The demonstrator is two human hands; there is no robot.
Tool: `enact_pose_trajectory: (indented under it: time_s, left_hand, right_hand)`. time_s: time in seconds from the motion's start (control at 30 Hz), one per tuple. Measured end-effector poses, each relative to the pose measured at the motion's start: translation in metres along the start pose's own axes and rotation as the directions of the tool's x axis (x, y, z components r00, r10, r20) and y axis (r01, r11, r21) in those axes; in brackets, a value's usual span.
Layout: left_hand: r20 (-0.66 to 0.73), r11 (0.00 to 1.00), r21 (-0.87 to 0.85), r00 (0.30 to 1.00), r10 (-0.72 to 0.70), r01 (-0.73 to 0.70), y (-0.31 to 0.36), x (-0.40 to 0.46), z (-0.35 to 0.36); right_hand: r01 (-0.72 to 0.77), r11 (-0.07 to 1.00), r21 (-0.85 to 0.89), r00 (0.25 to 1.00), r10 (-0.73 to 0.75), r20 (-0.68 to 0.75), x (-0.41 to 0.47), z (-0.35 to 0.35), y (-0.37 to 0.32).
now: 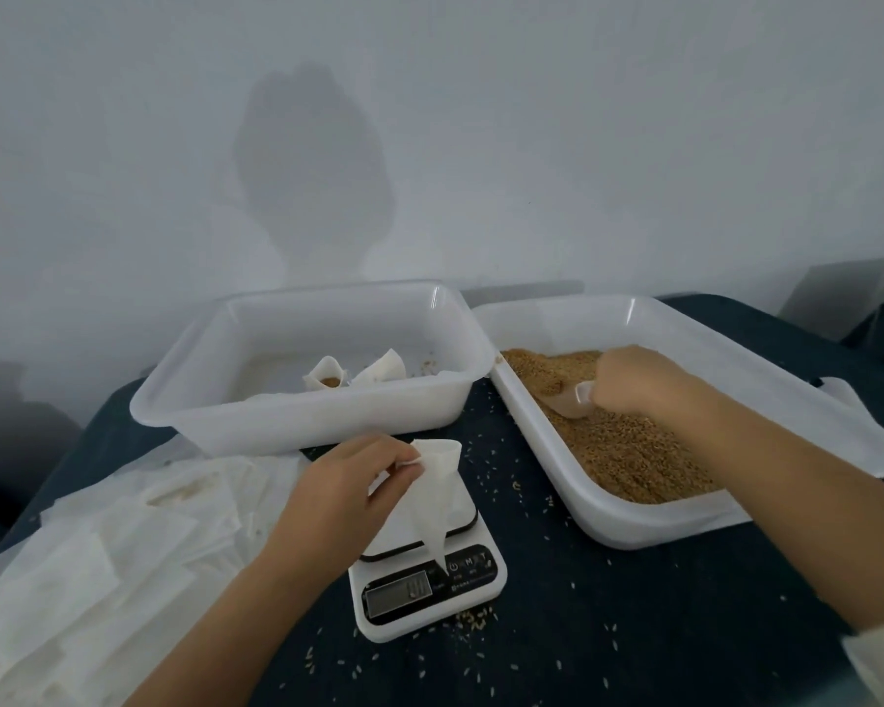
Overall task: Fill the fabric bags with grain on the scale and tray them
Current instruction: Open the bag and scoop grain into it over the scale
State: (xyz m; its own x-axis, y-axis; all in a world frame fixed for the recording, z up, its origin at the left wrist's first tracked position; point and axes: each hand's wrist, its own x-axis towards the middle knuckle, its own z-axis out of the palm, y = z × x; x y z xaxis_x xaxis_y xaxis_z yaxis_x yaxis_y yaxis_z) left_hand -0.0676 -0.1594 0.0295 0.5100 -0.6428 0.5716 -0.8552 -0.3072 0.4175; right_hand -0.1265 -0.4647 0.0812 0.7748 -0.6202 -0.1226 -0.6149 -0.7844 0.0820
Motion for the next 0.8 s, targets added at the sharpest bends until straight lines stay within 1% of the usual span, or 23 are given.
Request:
enact_pose_trajectory:
  time_s: [0.07, 0.17, 0.27, 0.33, 0.43, 0.5, 0.67, 0.73, 0.8]
  left_hand:
    - [-0.003, 1.0, 0.0, 1.0, 0.009, -0.009, -0.001, 0.0, -0.001]
    - [0.001, 1.0, 0.005, 1.0, 0.012, -0.012, -0.003, -0.001, -0.004]
    - [0.0, 1.0, -0.004, 1.0, 0.003, -0.003, -0.008, -0.002, -0.007]
    - [-0.027, 0.999, -0.013, 0.999, -0.03, 0.03, -0.011, -0.003, -0.008]
    - [-0.08, 0.991, -0.056, 0.989, -0.123, 0.119, -0.016, -0.003, -0.007]
    - [-0.084, 0.984, -0.082, 0.982, -0.168, 0.161, -0.019, -0.003, -0.006]
    - [-0.064, 0.979, -0.097, 0.981, -0.185, 0.179, -0.021, -0.001, -0.009]
    - [-0.059, 0.979, -0.094, 0.981, -0.186, 0.18, -0.021, -0.001, -0.011]
    - [-0.055, 0.98, -0.08, 0.981, -0.186, 0.182, -0.022, -0.001, -0.013]
  right_hand:
    - [-0.015, 0.999, 0.044, 1.0, 0.016, -0.017, 0.011, 0.01, -0.007]
    - [0.003, 0.989, 0.148, 0.997, 0.008, -0.072, 0.024, 0.028, -0.011]
    - [0.002, 0.984, 0.18, 0.994, 0.017, -0.104, 0.029, 0.037, -0.006]
    - [0.019, 0.972, 0.232, 0.994, 0.008, -0.112, 0.031, 0.037, 0.001]
    - [0.063, 0.944, 0.324, 0.989, -0.014, -0.149, 0.025, 0.034, 0.014]
    - [0.089, 0.93, 0.356, 0.983, -0.025, -0.181, 0.019, 0.032, 0.023]
    - [0.149, 0.878, 0.454, 0.964, -0.027, -0.265, 0.003, 0.029, 0.041]
    - [0.154, 0.877, 0.456, 0.963, -0.029, -0.269, -0.002, 0.028, 0.044]
    - [0.137, 0.903, 0.408, 0.97, -0.039, -0.24, -0.004, 0.028, 0.045]
